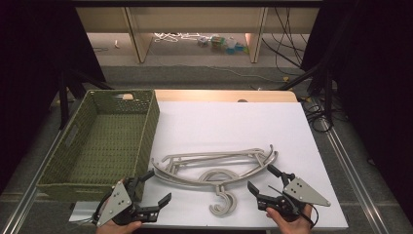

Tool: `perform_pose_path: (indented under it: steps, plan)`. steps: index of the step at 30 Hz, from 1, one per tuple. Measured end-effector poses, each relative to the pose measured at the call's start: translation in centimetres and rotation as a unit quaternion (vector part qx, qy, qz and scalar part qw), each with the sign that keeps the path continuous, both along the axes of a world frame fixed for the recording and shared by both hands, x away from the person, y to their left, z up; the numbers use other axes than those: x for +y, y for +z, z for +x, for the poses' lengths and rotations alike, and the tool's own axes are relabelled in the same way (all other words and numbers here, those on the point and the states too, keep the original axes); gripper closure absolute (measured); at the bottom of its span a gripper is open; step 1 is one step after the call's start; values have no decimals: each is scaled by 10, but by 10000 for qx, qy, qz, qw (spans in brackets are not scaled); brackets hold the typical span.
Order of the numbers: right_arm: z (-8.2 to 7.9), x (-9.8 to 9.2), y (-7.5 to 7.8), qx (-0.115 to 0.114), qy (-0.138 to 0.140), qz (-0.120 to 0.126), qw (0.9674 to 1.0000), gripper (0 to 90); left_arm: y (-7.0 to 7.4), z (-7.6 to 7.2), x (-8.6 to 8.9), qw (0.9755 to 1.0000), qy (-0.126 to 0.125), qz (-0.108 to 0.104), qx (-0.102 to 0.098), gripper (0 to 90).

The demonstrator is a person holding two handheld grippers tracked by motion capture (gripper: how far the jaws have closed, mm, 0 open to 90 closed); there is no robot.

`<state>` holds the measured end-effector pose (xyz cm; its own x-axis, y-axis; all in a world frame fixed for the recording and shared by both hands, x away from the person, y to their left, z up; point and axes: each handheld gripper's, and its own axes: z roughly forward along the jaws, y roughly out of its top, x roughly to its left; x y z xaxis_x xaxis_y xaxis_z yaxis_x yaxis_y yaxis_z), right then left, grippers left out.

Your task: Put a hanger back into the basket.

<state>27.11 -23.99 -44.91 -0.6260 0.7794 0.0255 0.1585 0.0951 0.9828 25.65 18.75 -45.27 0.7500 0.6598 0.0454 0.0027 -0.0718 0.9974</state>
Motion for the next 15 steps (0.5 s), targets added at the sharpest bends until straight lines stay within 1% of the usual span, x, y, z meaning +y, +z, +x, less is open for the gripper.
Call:
perform_pose_path:
  steps: [4, 5, 8, 11, 15]
  plan:
    - [0, 0, 0, -26, -21, 24, 10000, 165, 0, 0, -1, 10000, -19, 53, 29, 156]
    - [0, 0, -1, 2, 33, 40, 10000, 166, -1, 0, -2, 10000, -24, 55, 39, 157]
    - [0, 0, 0, 18, 25, 12, 10000, 166, 0, 0, -3, 10000, -36, 58, 53, 157]
    - [0, 0, 0, 24, 39, 2, 10000, 169, 1, 0, -5, 9998, -116, 152, 66, 159]
    - [1, -1, -1, 24, -12, -25, 10000, 174, 1, 1, -8, 9995, -230, 187, 131, 159]
